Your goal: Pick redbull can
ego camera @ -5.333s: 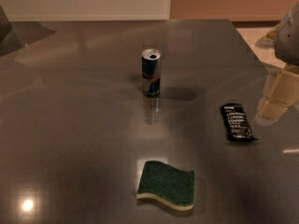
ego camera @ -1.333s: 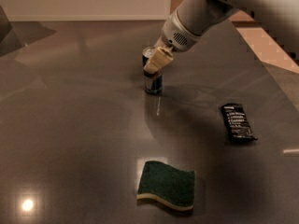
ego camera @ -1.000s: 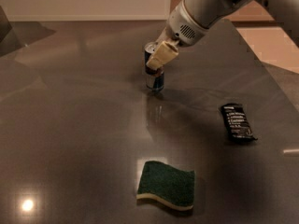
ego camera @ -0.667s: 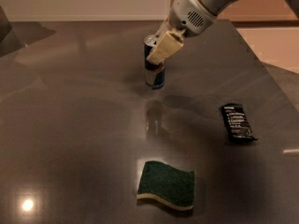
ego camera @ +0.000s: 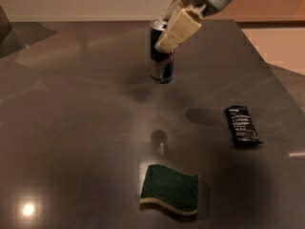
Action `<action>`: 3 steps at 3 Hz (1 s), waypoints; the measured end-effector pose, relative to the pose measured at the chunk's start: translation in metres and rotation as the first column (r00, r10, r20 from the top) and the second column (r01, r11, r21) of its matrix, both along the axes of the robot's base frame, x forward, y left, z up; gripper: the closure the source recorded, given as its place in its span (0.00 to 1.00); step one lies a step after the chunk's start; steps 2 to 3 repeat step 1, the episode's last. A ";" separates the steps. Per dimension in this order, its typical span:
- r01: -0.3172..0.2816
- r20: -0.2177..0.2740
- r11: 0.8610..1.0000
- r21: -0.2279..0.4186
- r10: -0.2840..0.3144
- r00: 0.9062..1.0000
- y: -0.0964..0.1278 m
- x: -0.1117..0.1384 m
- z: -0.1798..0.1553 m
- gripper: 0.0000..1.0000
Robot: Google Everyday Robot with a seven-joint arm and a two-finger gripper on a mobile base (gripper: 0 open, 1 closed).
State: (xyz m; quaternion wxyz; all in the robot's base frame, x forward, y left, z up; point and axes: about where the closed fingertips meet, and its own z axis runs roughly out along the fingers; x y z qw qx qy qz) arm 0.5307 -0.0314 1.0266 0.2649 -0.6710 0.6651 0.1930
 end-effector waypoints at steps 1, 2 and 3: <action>-0.004 0.001 1.000 0.000 0.004 1.000 -0.001 -0.001 0.003 1.00; -0.004 0.001 1.000 0.000 0.004 1.000 -0.001 -0.001 0.003 1.00; -0.004 0.001 1.000 0.000 0.004 1.000 -0.001 -0.001 0.003 1.00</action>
Offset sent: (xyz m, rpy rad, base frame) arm 0.0000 0.0000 0.0000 0.0000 0.0000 0.0000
